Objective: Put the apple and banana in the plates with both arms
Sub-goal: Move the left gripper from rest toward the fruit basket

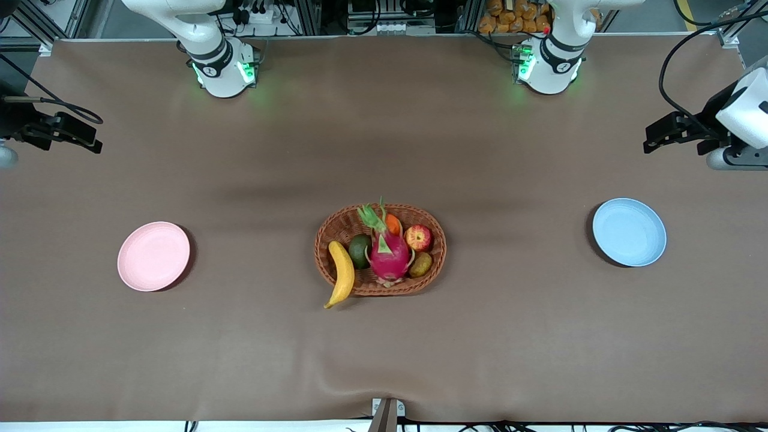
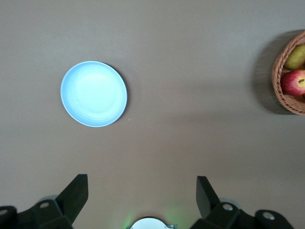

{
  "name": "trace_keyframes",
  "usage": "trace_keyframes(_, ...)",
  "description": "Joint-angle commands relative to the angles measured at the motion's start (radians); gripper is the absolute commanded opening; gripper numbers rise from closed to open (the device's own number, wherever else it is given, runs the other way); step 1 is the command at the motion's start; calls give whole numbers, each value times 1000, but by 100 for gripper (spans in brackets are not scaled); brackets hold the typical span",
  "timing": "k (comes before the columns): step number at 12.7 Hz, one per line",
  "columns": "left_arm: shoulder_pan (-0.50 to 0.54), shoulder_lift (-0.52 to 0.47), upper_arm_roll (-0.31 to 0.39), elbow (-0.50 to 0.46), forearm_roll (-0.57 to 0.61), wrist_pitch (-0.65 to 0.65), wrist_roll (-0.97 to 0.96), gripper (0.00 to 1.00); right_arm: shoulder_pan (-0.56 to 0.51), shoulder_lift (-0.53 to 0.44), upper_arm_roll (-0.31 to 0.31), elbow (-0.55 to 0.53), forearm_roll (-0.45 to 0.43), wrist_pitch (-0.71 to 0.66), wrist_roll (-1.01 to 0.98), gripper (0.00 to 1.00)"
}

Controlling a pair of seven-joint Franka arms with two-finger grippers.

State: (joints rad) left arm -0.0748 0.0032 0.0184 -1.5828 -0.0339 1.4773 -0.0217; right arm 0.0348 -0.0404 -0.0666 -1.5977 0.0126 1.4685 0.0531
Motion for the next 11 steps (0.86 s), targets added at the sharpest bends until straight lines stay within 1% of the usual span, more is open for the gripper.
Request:
trace_keyframes(1, -10, 56, -8, 9, -59, -5, 12, 100, -6, -7, 5, -4, 10, 0, -6, 100)
trace_keyframes(5, -60, 145, -64, 9, -63, 86, 35, 100, -9, -3, 4, -4, 10, 0, -6, 100)
trace_keyframes(6, -59, 173, -89, 10, -63, 112, 95, 100, -7, -3, 5, -4, 10, 0, -6, 100)
trace_keyframes(7, -54, 205, -112, 7, -79, 150, 150, 100, -7, -1, 4, -4, 10, 0, -7, 100)
trace_keyframes(8, -59, 234, -120, 7, -115, 173, 179, 100, -9, 1, 4, -5, 10, 0, -6, 100)
trace_keyframes(9, -59, 262, -135, 7, -145, 184, 181, 100, -9, 1, 4, -5, 10, 0, -6, 100)
trace_keyframes(11, -60, 305, -176, 3, -159, 247, 181, 100, -9, 2, 4, -7, 10, 1, -7, 100)
